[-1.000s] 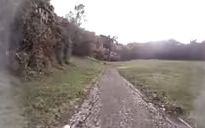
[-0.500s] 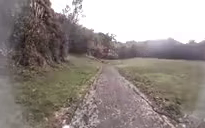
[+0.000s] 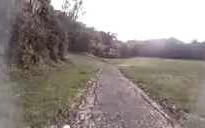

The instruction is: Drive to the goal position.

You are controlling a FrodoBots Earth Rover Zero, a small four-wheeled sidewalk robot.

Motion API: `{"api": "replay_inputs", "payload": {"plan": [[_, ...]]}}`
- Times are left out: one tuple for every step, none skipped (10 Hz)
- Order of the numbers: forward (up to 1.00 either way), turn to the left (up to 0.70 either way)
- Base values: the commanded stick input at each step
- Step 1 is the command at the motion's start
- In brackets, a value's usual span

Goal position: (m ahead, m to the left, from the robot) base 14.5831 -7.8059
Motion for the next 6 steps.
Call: {"api": "replay_inputs", "payload": {"plan": [[0.85, -0.18], [0.85, -0.34], [0.85, -0.33], [0.85, -0.17], [0.85, 0.0], [0.85, 0.0]]}}
